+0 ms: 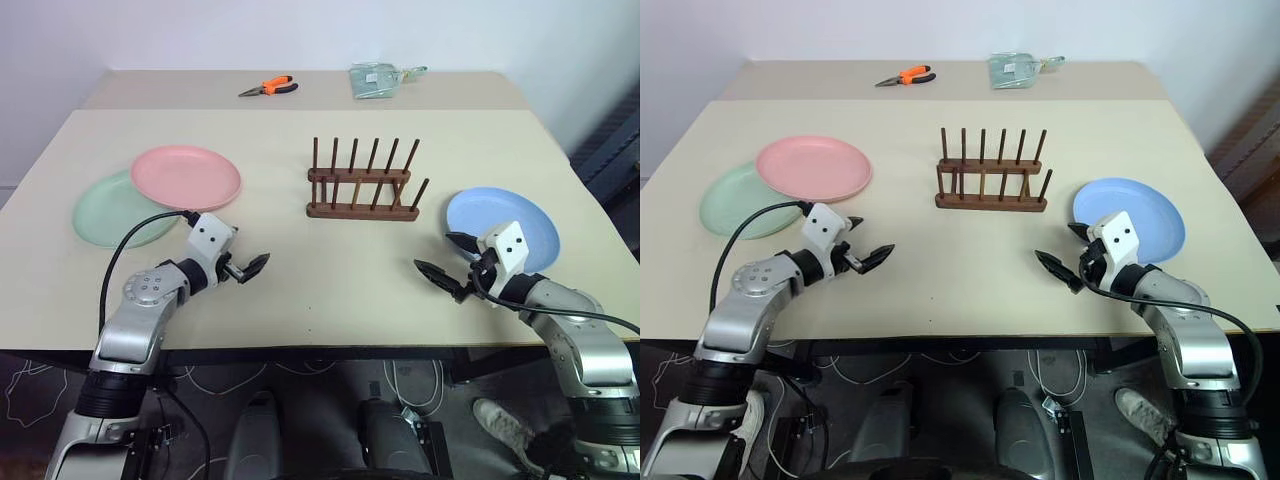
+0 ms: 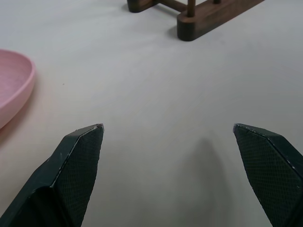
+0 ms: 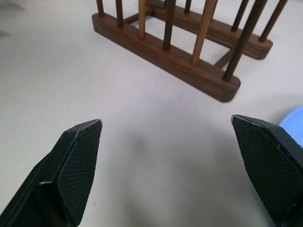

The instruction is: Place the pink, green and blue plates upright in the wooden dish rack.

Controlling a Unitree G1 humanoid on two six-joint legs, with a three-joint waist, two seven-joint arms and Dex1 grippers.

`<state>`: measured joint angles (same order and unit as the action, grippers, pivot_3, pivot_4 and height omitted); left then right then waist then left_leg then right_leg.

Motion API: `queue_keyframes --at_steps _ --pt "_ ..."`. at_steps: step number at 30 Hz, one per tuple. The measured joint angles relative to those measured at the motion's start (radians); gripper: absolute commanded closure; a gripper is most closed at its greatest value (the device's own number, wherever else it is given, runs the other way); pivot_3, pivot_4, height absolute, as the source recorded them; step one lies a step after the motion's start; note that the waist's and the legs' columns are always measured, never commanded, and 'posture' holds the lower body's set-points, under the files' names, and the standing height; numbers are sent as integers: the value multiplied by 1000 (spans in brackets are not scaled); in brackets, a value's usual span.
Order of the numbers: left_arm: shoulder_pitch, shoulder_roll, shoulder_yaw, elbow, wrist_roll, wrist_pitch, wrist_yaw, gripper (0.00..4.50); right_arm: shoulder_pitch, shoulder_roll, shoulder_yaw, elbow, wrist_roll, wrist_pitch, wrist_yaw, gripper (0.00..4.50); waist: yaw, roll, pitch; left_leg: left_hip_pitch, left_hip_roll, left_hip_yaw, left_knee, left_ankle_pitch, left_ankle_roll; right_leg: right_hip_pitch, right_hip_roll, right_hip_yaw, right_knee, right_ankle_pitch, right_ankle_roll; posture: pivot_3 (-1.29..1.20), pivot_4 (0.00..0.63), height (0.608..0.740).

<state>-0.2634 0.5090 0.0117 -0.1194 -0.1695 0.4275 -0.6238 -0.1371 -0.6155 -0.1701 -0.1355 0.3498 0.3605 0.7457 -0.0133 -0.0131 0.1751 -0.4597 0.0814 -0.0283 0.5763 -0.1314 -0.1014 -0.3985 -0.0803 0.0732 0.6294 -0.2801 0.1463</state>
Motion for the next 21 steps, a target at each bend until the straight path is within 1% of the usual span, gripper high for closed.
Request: queue_keyframes --at_steps 8,12,17,21 --pt "-4 -22 -3 4 9 -11 35 0 -51 0 9 60 -27 -24 8 28 1 0 0 0 0 0 0 0 0 0 0 0 0 0 0 0 150 740" --pt "-42 -43 -23 59 14 -32 37 0 -53 1 10 56 -18 -9 12 28 3 0 0 0 0 0 1 0 0 1 0 0 0 0 0 0 150 740" --pt "-195 -89 -117 252 84 -92 31 0 -32 19 34 1 -24 3 -27 28 3 0 0 0 0 0 1 0 0 1 0 0 1 0 1 0 150 740" --pt "-406 -170 -177 552 128 -185 0 0 -12 54 65 -63 -37 7 -80 28 5 0 0 -1 -1 -1 2 0 0 0 0 0 0 0 1 0 150 740"
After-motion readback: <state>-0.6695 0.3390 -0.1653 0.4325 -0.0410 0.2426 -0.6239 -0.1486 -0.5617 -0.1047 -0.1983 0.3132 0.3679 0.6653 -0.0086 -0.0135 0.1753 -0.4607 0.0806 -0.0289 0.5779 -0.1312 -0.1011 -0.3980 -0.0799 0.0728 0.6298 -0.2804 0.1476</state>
